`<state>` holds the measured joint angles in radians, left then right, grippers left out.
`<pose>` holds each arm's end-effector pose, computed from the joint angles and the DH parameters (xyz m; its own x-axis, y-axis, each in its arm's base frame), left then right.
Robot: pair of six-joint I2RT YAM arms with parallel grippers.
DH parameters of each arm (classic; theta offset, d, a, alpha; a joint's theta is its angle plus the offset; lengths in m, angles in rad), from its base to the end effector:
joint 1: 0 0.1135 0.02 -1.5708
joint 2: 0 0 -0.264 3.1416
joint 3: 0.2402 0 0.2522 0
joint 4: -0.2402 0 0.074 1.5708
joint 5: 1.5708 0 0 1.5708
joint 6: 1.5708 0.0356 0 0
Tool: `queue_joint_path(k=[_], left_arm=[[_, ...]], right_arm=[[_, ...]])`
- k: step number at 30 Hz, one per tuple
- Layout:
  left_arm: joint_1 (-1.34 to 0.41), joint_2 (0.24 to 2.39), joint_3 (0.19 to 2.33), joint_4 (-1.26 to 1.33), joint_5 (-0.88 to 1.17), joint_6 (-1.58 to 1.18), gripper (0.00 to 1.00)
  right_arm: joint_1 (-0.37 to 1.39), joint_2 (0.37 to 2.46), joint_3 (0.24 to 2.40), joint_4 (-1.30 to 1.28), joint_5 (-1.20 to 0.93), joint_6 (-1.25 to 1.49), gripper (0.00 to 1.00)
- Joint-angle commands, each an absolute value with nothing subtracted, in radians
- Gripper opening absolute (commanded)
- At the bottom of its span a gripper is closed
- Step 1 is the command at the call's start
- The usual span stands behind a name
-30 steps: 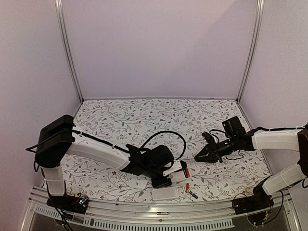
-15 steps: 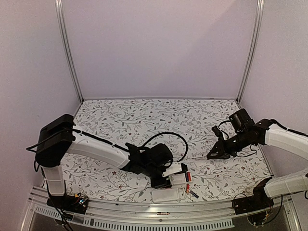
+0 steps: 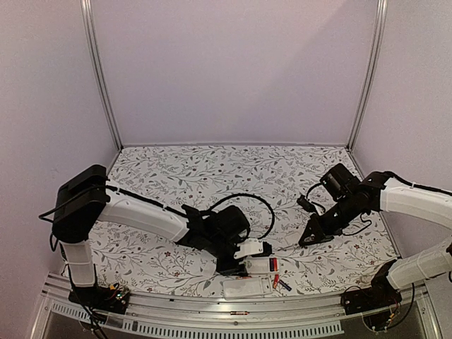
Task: Unload the batteries from the remote control
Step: Remove the battery from the remote control without the battery cover.
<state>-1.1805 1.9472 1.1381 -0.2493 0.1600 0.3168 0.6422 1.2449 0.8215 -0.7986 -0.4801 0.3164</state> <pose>0.1405 -0.3564 0.1280 -0.0214 0.8604 -0.5091 0.9991 0.0372 0.0208 0.1660 0.1447 0.2184 -0.9198 -0.3434 -0.1897 -0.3908 0.7603 0.5188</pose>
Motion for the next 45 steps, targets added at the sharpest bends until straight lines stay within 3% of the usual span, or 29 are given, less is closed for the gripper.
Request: queue_joint_path(k=[1, 45], left_arm=[[-1.167, 1.952, 1.124, -0.320, 0.163, 0.345, 0.19], [-1.157, 1.965, 1.137, -0.324, 0.137, 0.330, 0.17]], right_arm=[[0.663, 1.256, 0.826, -0.786, -0.493, 0.310, 0.00], [0.690, 1.301, 0.771, -0.802, -0.565, 0.297, 0.00]])
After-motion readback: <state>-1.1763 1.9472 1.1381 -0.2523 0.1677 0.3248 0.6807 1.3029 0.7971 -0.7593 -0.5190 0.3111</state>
